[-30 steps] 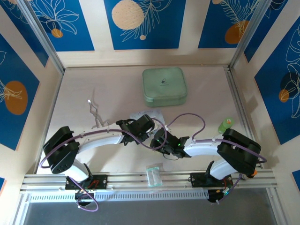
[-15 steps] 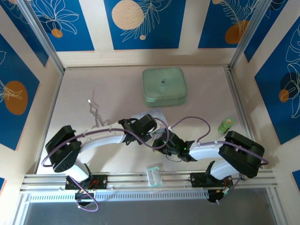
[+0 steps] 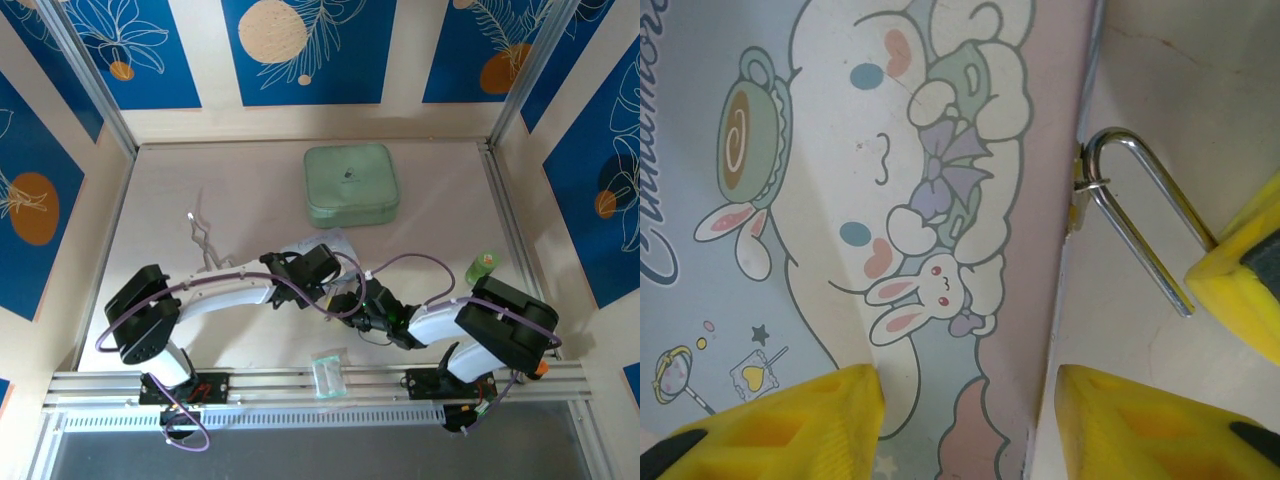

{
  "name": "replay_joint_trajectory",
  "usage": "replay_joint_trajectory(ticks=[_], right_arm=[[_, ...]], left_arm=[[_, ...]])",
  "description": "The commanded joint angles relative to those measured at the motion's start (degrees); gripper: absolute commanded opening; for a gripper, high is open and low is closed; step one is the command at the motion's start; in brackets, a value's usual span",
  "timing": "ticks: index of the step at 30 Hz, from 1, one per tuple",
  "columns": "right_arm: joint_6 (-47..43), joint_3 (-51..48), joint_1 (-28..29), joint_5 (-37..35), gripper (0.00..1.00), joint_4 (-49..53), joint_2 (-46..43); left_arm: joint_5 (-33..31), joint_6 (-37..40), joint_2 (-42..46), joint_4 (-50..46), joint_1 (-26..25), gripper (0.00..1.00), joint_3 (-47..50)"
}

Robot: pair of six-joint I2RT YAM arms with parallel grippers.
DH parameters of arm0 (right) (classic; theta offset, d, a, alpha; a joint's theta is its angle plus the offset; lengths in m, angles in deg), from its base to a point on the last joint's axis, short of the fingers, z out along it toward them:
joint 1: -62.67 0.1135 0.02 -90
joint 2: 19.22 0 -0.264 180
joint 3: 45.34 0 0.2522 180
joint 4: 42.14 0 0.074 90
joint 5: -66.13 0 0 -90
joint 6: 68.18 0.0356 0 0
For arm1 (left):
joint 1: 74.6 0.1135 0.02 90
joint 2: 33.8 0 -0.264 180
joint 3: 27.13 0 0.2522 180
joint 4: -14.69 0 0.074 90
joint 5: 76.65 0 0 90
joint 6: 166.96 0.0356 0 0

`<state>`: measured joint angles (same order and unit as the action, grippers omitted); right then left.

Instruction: Unlock a padlock with a key

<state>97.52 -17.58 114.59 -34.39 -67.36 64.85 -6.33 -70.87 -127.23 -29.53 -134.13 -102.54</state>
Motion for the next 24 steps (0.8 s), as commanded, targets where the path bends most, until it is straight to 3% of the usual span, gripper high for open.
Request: replay_joint_trajectory(ticks=[1,7,12,21,24], right_arm=[[1.4,0.3,-2.1,-7.9,0.1,-1.9,1.9],[3.3,0.4,-3.0,-8.8,0.09,-10.9,5.0],[3.3,-0.5,-3.2,-10.4,0.09,-11.5,4.6],[1.4,-0.1,-5.3,-7.2,0.09,-17.2,6.4],[1.3,0.9,-6.2,-6.3,0.08,-15.1,6.8]], left_arm=[[4.1,0.2,-4.5,-10.2,-0.7,0.49,2.3],[3.5,1.6,-4.9,-10.9,-1.1,0.49,2.0],[3.5,2.0,-5.2,-11.5,-1.1,0.48,2.1],[3.2,2.9,-5.4,-10.1,-1.2,0.48,3.4],[3.1,3.3,-6.0,-10.0,-1.2,0.48,3.3]])
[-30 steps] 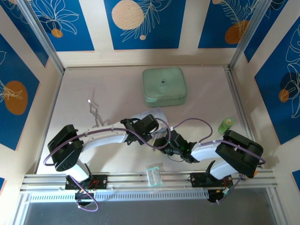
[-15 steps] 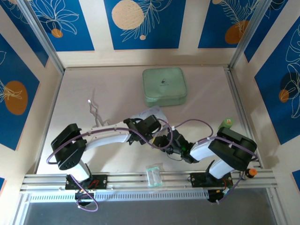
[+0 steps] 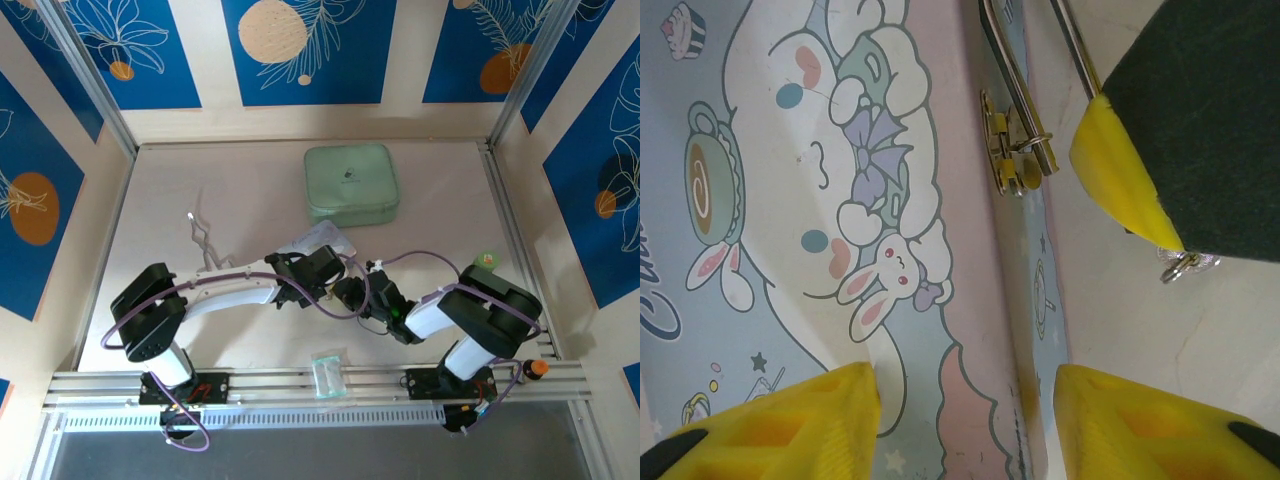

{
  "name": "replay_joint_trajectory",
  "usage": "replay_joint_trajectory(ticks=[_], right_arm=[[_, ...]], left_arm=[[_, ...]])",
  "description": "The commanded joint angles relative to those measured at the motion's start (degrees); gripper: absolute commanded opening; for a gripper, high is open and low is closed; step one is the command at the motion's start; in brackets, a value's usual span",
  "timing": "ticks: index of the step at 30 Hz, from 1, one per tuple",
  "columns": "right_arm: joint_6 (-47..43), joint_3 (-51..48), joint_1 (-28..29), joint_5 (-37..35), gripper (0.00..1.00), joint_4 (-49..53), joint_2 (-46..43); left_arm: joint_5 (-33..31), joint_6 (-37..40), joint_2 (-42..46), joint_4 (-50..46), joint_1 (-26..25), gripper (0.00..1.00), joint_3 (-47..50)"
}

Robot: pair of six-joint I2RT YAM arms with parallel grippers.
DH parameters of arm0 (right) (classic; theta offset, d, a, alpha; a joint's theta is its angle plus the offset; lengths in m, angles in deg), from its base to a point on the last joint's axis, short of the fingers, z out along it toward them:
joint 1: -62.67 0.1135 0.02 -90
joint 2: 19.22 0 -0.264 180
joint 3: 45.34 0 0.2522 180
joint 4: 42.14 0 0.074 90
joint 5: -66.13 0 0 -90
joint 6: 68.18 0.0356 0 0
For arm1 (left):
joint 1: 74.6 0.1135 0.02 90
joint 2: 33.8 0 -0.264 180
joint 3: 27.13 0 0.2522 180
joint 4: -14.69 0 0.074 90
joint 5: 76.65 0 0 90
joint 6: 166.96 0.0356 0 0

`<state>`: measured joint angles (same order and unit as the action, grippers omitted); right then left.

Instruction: Unlock a padlock with a key

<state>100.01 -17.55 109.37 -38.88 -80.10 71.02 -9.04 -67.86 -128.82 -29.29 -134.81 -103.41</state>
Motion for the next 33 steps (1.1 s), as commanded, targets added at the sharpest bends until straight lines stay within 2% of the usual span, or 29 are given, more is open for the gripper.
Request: replay_joint_trajectory(ticks=[1,8,15,17,20,23,26,30,33], right_arm=[[-1.3,0.7,-1.4,-1.6,0.08,-3.2,1.3],[0.0,-1.4,-5.6,1.4,0.08,-10.1,3.7],[-0.1,-1.1,-5.9,2.7,0.08,-6.3,2.1],[0.5,-0.5,-7.0,5.3,0.08,-3.1,2.2],[1.0,0.4,-7.8,7.9,0.08,4.4,2.6],[0.5,1.0,-9.0,11.0,0.08,8.8,3.9],[0.3,0.5,-10.6,14.5,0.08,8.0,6.2],[-3.5,1.9,-14.0,19.8,0.09,17.2,6.6],[-8.9,4.7,-15.9,23.5,0.09,26.7,5.9]], left_arm=[[5.8,0.3,-4.6,-10.2,-0.5,0.48,4.2],[5.1,0.6,-3.4,-9.6,-0.7,0.48,4.8],[2.6,0.1,-3.1,-9.2,-0.7,0.49,4.7],[0.4,-0.8,-2.8,-8.4,-0.7,0.51,4.8],[-1.7,-2.6,-2.5,-8.1,-0.5,0.61,4.1],[-4.7,-4.5,-2.8,-7.1,-0.5,0.67,3.0],[-7.9,-6.8,-3.7,-6.4,-0.5,0.72,1.8],[-15.9,-12.7,-5.0,-7.1,-0.4,0.79,0.2],[-18.0,-14.8,-4.8,-5.6,-0.3,0.82,-0.1]])
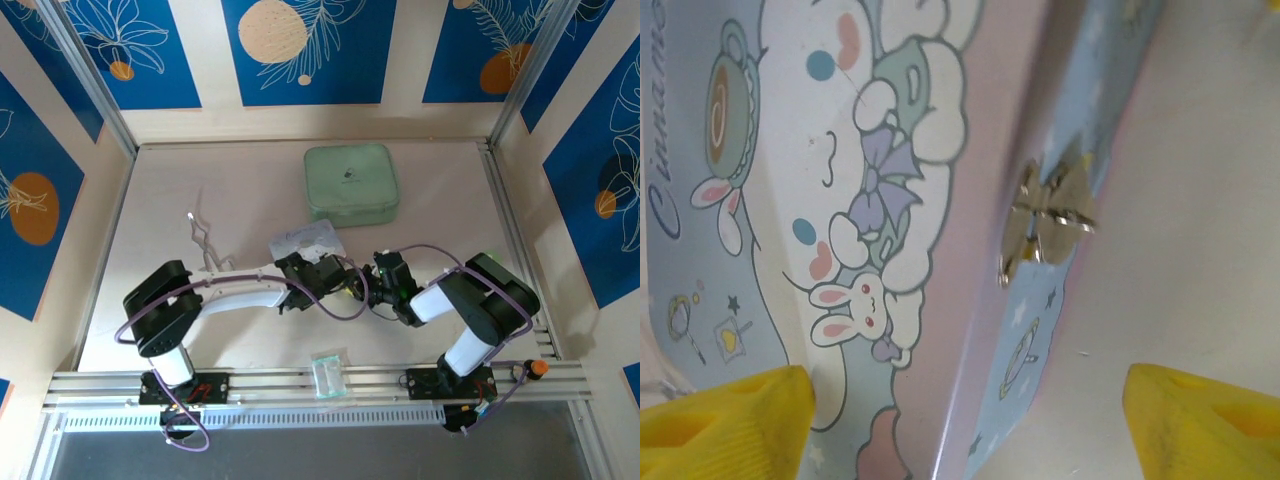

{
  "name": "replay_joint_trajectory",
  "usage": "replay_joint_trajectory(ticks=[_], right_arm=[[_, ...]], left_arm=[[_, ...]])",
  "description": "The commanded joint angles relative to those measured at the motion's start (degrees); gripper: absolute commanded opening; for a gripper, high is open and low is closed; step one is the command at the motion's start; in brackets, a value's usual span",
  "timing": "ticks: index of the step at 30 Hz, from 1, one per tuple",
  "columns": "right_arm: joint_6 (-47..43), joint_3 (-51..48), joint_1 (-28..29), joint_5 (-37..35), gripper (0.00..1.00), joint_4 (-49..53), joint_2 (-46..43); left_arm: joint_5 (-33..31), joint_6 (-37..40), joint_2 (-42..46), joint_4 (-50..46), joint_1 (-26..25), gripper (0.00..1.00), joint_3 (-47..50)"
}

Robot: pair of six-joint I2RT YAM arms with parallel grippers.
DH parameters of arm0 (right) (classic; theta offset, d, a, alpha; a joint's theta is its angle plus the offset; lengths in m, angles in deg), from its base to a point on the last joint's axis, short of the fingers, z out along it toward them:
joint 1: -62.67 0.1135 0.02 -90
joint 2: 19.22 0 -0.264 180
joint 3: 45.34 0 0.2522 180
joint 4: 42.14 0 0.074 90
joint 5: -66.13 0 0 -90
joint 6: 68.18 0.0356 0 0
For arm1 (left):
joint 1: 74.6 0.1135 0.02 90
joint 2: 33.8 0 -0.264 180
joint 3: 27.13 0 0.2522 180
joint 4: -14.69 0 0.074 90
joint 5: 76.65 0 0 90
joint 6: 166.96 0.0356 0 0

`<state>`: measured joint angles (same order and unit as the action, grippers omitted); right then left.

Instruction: Unlock a padlock with a key

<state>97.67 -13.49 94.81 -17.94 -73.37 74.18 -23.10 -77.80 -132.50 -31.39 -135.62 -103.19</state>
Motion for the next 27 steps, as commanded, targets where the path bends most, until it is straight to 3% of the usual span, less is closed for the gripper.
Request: replay_joint_trajectory(ticks=[1,6,8,10,12,20,27], right_arm=[[-9.0,2.1,-1.8,3.2,0.09,24.4,2.2],[-19.2,8.7,-3.9,5.0,0.1,42.7,0.9],[-22.6,10.8,-5.4,7.2,0.1,46.7,1.9],[-25.7,12.8,-7.5,10.3,0.11,50.0,2.7],[-28.1,14.7,-9.1,11.3,0.11,53.8,2.9],[-37.9,23.8,-10.4,1.6,0.13,74.3,0.6],[-40.0,28.0,-10.8,2.6,0.14,79.1,3.9]], left_arm=[[-4.4,-5.2,-1.1,-2.8,0.5,0.82,-0.3],[-6.6,-6.4,-1.1,-0.3,1.4,0.85,-0.4],[-5.7,-6.7,-0.6,0.6,2.2,0.88,-0.4],[-4.1,-7.3,0.6,1.6,3.2,0.99,-0.2],[-2.6,-7.2,1.9,3.0,4.1,0.99,0.6],[-3.5,-7.2,2.7,5.1,6.2,0.99,2.9],[-3.0,-6.2,3.5,5.2,7.0,0.99,3.0]])
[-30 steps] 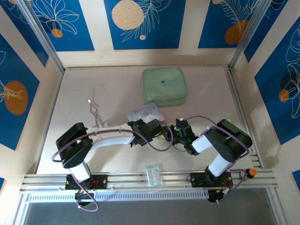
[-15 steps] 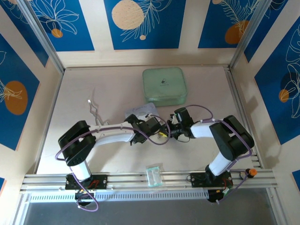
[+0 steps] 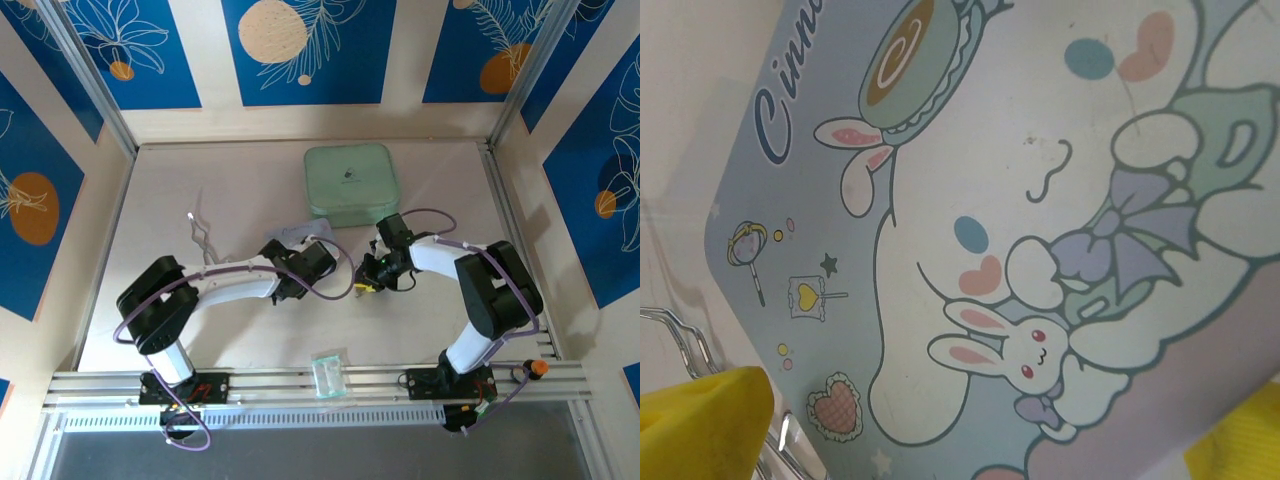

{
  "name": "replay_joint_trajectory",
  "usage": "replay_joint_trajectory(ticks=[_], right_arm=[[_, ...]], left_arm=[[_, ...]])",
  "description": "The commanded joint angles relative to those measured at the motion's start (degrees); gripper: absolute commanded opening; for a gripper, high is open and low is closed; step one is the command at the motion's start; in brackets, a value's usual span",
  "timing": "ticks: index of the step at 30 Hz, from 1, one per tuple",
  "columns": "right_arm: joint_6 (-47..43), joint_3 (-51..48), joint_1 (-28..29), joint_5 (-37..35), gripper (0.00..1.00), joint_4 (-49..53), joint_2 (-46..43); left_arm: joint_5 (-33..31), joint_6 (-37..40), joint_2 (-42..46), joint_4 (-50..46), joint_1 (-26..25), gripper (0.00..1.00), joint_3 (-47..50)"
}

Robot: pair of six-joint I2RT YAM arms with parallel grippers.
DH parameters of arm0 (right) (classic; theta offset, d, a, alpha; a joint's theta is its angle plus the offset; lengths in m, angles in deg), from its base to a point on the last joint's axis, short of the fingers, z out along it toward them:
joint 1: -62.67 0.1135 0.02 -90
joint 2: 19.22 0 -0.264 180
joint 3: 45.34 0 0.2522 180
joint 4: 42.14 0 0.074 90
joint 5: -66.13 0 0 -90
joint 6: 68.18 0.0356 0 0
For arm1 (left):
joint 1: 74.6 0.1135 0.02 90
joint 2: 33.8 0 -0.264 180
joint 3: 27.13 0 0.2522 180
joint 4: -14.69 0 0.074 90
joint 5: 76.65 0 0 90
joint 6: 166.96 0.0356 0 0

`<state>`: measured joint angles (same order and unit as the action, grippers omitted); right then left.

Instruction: Unlock a padlock with a key

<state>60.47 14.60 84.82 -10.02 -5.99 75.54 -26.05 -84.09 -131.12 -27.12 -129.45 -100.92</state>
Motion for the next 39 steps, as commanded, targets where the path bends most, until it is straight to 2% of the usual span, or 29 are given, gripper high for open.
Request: replay_joint_trajectory(ticks=[1,18,26,29,33,37,39], right_arm=[[-3.0,0.3,-0.8,-5.5,0.15,12.2,2.8],[-3.1,4.7,-0.9,-7.8,0.19,17.9,2.4],[-2.3,5.2,-0.1,-9.5,0.29,19.4,1.6],[-1.7,5.9,1.1,-12.1,0.31,21.1,1.1],[-1.5,7.3,2.5,-21.7,0.32,25.6,0.3],[-1.9,6.4,2.7,-23.8,0.31,25.6,0.2],[-2.3,6.0,3.3,-23.8,0.34,24.4,-0.3]], left_arm=[[0.0,0.2,2.3,1.0,1.1,0.99,0.9],[3.6,0.9,8.0,4.1,2.4,0.99,4.7],[4.2,1.1,11.0,4.4,2.4,0.99,5.4],[4.3,1.0,12.0,4.3,2.3,1.0,5.8],[4.5,0.8,13.5,4.6,2.4,0.99,6.5],[4.2,0.9,14.3,4.9,2.4,0.99,6.8],[4.2,1.1,14.6,4.9,2.5,0.99,6.7]])
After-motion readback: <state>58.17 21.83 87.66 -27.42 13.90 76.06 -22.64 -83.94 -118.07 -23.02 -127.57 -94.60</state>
